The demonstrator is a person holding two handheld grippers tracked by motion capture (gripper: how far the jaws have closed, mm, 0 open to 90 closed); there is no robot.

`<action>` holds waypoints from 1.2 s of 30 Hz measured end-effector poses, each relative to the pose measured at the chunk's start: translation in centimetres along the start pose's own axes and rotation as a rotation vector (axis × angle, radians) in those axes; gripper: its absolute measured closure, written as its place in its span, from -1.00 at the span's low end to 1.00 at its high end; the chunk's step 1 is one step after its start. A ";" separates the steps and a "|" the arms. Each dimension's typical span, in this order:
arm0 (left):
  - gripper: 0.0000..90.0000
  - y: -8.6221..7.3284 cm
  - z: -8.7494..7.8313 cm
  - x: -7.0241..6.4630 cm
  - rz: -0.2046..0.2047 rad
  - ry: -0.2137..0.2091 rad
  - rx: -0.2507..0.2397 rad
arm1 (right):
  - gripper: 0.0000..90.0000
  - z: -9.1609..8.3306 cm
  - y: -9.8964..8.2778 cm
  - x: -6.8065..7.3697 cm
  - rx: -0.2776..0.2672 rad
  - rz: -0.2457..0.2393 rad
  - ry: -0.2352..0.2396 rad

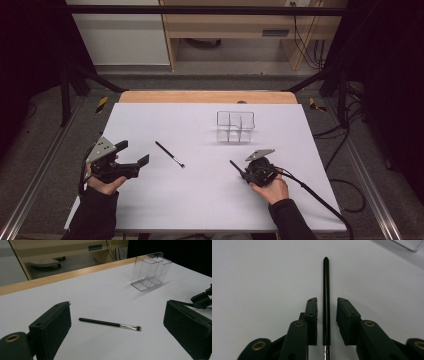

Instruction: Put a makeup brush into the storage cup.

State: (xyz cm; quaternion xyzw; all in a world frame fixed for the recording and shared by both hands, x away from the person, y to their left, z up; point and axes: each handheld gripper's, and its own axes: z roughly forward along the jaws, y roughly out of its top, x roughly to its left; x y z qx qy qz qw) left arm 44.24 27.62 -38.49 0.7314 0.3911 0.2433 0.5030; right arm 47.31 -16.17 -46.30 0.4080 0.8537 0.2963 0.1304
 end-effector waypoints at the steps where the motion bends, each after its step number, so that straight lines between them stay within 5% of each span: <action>1: -0.84 0.0 -0.1 0.0 -0.004 -0.002 -0.001 | 0.54 0.0 0.0 0.0 0.000 0.000 0.000; 7: -0.84 0.0 0.0 0.0 -0.001 -0.006 -0.001 | 0.23 -1.6 1.6 -0.1 0.054 -0.053 -0.029; 11: -0.84 0.0 0.1 0.0 0.003 -0.003 0.010 | 0.14 -1.7 3.2 0.0 0.174 -0.118 -0.057; 27: -0.84 0.0 0.0 0.0 0.003 -0.004 0.011 | 0.42 0.2 4.2 0.1 0.368 -0.149 -0.011; 36: -0.84 0.0 0.1 -0.1 0.008 -0.006 0.014 | 0.62 1.0 3.8 0.4 0.395 -0.140 0.000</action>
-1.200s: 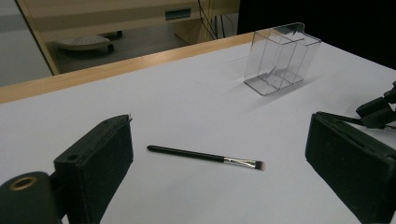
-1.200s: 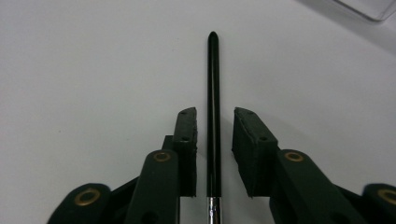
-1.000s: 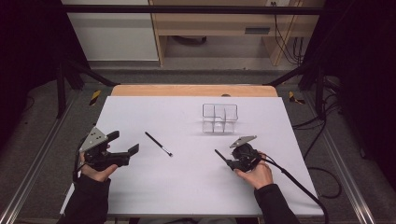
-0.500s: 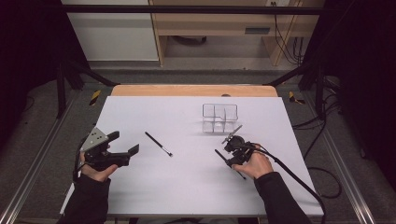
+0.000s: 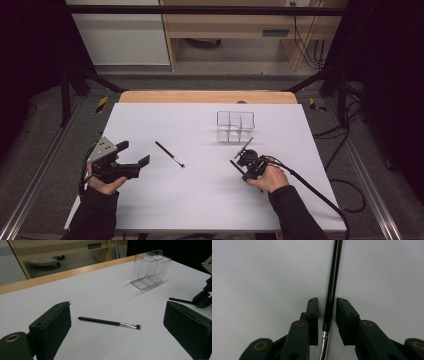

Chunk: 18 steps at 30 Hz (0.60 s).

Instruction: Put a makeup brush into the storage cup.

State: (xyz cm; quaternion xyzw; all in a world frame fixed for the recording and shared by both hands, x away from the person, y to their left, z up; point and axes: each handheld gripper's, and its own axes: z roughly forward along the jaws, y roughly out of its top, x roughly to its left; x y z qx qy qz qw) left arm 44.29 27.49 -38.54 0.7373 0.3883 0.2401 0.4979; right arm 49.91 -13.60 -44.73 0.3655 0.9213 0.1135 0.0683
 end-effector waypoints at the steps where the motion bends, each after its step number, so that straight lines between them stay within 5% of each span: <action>1: -0.84 0.0 0.0 0.0 0.001 0.001 0.001 | 0.65 0.0 0.0 0.0 0.002 0.007 0.006; 3: -0.84 0.0 0.0 0.0 0.001 0.000 0.001 | 0.70 -0.1 0.0 0.0 0.004 0.041 0.025; 18: -0.84 0.1 0.3 -0.5 0.017 -0.014 0.011 | 0.86 0.0 -0.4 -0.3 -0.017 0.013 0.035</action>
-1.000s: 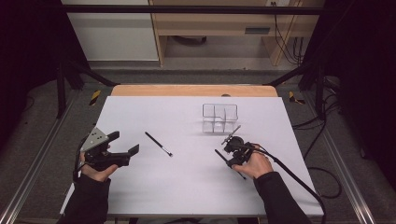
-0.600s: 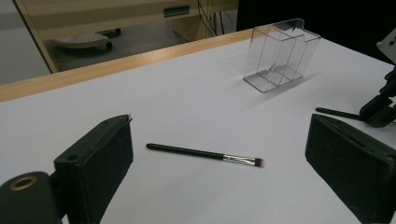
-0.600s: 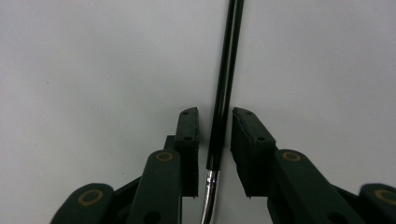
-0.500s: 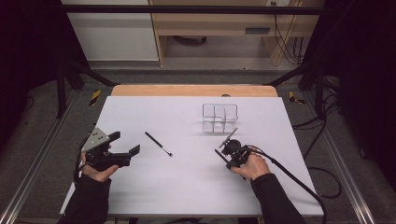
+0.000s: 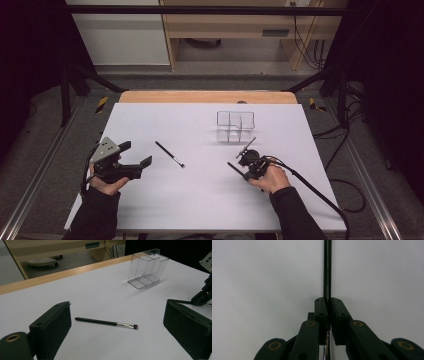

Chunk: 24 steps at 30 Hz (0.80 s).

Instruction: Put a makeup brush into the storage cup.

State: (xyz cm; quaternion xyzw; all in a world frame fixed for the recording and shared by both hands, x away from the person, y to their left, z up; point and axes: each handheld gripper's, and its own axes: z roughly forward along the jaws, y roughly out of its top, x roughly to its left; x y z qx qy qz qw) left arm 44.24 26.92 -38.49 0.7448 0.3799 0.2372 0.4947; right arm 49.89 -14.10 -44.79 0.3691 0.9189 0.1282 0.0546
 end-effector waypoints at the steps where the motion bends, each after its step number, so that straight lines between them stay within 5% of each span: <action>1: -0.84 0.0 0.0 0.0 0.001 -0.001 -0.001 | 0.86 -0.1 0.0 0.1 0.005 0.011 0.007; 15: -0.83 1.1 0.2 -1.9 0.052 -0.041 0.002 | 0.86 -4.7 0.2 -0.6 -0.158 -0.002 0.056; 24: -0.83 2.6 0.8 -3.9 0.130 -0.073 0.014 | 0.86 -8.0 1.2 -0.2 -0.248 -0.047 0.085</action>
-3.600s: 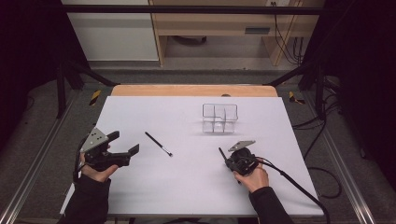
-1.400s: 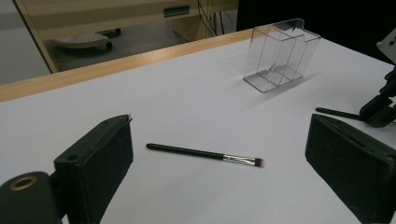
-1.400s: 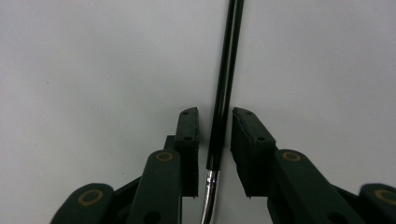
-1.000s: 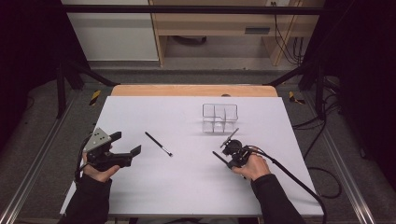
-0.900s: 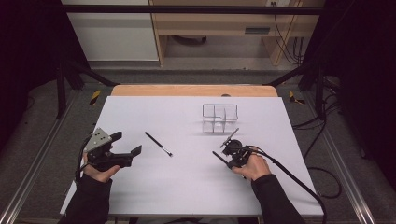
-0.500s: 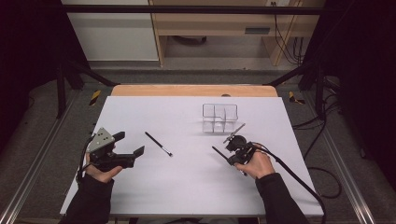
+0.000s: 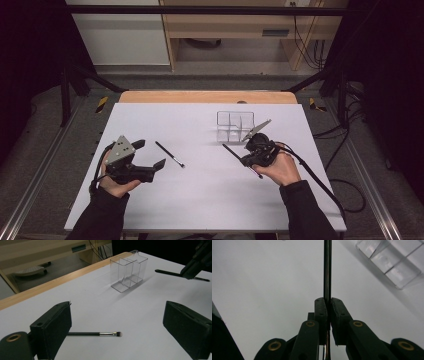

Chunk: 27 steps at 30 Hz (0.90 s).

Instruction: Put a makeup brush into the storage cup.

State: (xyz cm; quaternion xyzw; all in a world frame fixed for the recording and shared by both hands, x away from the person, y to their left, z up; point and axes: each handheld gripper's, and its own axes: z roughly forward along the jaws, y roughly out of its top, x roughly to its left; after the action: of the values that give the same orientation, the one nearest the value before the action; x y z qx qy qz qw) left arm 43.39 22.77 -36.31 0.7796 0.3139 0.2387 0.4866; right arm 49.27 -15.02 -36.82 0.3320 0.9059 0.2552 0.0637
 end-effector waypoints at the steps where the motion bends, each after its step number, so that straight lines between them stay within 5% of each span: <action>1: -0.83 0.2 0.1 -0.2 0.007 -0.005 0.002 | 0.86 -0.6 0.3 0.3 -0.019 -0.010 0.010; 12: -0.82 2.0 1.3 -1.9 0.126 -0.021 0.096 | 0.86 -1.8 1.1 1.4 -0.043 -0.062 0.055; 27: -0.80 2.9 3.2 -4.4 0.303 -0.042 0.231 | 0.86 -1.0 1.5 2.3 -0.015 -0.101 0.115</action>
State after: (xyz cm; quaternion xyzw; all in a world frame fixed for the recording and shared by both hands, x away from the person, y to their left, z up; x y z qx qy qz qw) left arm 43.25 16.71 -35.30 0.8735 0.2078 0.2551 0.3587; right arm 48.06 -13.01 -35.08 0.2704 0.9216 0.2771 0.0270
